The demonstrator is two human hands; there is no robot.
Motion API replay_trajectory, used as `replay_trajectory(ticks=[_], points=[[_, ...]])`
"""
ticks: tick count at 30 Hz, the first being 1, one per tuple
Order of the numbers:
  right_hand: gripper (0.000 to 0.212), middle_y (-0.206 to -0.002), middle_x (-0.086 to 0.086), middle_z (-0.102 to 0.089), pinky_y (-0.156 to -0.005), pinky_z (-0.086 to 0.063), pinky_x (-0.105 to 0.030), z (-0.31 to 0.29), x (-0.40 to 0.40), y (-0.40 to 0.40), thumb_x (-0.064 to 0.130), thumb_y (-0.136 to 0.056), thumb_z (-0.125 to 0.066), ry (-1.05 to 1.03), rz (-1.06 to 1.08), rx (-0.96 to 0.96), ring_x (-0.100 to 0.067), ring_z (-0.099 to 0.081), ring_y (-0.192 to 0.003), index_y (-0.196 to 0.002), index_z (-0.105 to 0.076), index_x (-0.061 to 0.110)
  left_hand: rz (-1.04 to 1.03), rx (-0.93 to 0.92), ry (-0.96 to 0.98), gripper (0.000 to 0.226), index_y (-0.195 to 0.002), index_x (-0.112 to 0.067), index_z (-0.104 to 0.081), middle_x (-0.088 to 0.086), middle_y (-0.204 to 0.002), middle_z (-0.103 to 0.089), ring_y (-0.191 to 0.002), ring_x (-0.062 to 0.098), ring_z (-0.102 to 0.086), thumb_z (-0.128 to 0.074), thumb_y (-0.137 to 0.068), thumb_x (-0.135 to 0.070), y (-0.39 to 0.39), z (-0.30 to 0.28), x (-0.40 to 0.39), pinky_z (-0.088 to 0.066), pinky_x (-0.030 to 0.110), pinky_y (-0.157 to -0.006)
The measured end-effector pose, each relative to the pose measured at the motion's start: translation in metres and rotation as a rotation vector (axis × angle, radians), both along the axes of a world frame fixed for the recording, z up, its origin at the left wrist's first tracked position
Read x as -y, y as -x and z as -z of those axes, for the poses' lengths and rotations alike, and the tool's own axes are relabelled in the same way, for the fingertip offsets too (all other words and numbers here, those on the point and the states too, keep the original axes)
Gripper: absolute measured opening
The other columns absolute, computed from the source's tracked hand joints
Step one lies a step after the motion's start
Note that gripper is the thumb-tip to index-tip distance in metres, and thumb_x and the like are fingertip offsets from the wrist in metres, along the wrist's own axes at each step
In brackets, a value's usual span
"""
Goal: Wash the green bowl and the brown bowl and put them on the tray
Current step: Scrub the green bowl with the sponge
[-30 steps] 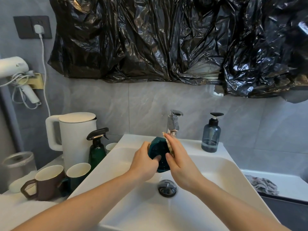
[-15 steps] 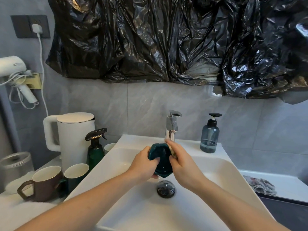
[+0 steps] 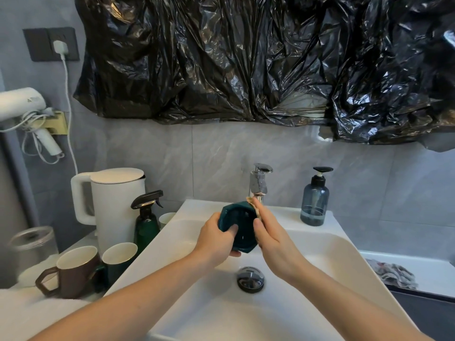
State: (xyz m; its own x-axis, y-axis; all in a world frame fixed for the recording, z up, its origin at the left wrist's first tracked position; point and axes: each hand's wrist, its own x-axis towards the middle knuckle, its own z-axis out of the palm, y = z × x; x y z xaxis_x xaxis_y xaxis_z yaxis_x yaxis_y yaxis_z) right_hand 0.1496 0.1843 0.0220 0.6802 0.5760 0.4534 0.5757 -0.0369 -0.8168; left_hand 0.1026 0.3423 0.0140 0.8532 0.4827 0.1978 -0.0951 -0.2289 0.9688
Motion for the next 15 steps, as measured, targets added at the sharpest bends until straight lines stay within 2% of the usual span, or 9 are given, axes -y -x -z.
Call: replay_trajectory(ticks=[2, 4, 5, 8, 10, 12, 15], points=[[0.046, -0.151, 0.020, -0.045, -0.118, -0.036, -0.034, 0.004, 0.002, -0.003, 0.046, -0.105, -0.034, 0.032, -0.041, -0.051, -0.001, -0.043, -0.136, -0.149, -0.029, 0.059, -0.043, 0.017, -0.031, 0.021, -0.123, -0.022, -0.059, 0.004, -0.124, -0.066, -0.105, 0.029, -0.069, -0.064, -0.105, -0.014, 0.000, -0.001, -0.002, -0.067, 0.039, -0.060], [0.046, -0.152, 0.018, -0.047, -0.116, -0.043, -0.039, 0.007, 0.001, -0.005, 0.043, -0.107, -0.032, 0.068, -0.083, -0.073, -0.007, -0.045, -0.140, -0.149, -0.028, 0.063, -0.075, 0.041, -0.019, 0.022, -0.125, -0.023, -0.058, 0.003, -0.125, -0.065, -0.109, 0.030, -0.066, -0.064, -0.105, -0.015, 0.001, -0.001, -0.006, -0.067, 0.039, -0.061], [0.047, -0.154, 0.018, -0.046, -0.117, -0.042, -0.039, 0.007, -0.001, -0.003, 0.036, -0.110, -0.032, 0.056, -0.083, -0.055, -0.007, -0.043, -0.143, -0.148, -0.028, 0.063, -0.076, 0.052, 0.004, 0.023, -0.126, -0.023, -0.058, 0.004, -0.126, -0.065, -0.110, 0.030, -0.066, -0.064, -0.105, -0.015, 0.002, -0.002, -0.006, -0.067, 0.040, -0.063], [0.054, -0.160, 0.019, -0.036, -0.125, -0.027, -0.032, -0.002, -0.004, 0.004, 0.014, -0.110, -0.035, 0.013, 0.039, 0.088, 0.006, -0.028, -0.148, -0.145, -0.029, 0.055, -0.039, 0.052, 0.035, 0.022, -0.124, -0.022, -0.060, 0.006, -0.124, -0.067, -0.103, 0.025, -0.069, -0.064, -0.104, -0.013, 0.003, -0.002, -0.004, -0.068, 0.043, -0.064], [0.056, -0.158, 0.017, -0.038, -0.126, -0.025, -0.032, -0.002, -0.004, 0.003, 0.007, -0.109, -0.036, 0.014, 0.099, 0.147, 0.005, -0.029, -0.147, -0.147, -0.036, 0.048, -0.014, 0.040, -0.018, 0.019, -0.121, -0.022, -0.061, 0.005, -0.121, -0.068, -0.102, 0.027, -0.070, -0.063, -0.104, -0.012, 0.002, -0.001, 0.000, -0.067, 0.043, -0.062], [0.053, -0.155, 0.016, -0.043, -0.123, -0.031, -0.033, 0.003, -0.001, -0.001, 0.011, -0.109, -0.036, 0.037, 0.096, 0.116, 0.001, -0.035, -0.144, -0.148, -0.036, 0.048, -0.002, 0.034, -0.062, 0.018, -0.120, -0.022, -0.061, 0.004, -0.119, -0.068, -0.104, 0.029, -0.070, -0.063, -0.105, -0.013, 0.002, 0.001, 0.000, -0.067, 0.041, -0.060], [0.047, -0.151, 0.014, -0.046, -0.117, -0.043, -0.041, 0.008, -0.001, -0.003, 0.028, -0.109, -0.037, 0.053, 0.029, -0.001, -0.006, -0.044, -0.139, -0.147, -0.031, 0.055, 0.006, 0.017, -0.065, 0.018, -0.120, -0.023, -0.060, 0.003, -0.120, -0.067, -0.105, 0.028, -0.069, -0.063, -0.105, -0.014, 0.003, 0.003, -0.002, -0.067, 0.042, -0.061]])
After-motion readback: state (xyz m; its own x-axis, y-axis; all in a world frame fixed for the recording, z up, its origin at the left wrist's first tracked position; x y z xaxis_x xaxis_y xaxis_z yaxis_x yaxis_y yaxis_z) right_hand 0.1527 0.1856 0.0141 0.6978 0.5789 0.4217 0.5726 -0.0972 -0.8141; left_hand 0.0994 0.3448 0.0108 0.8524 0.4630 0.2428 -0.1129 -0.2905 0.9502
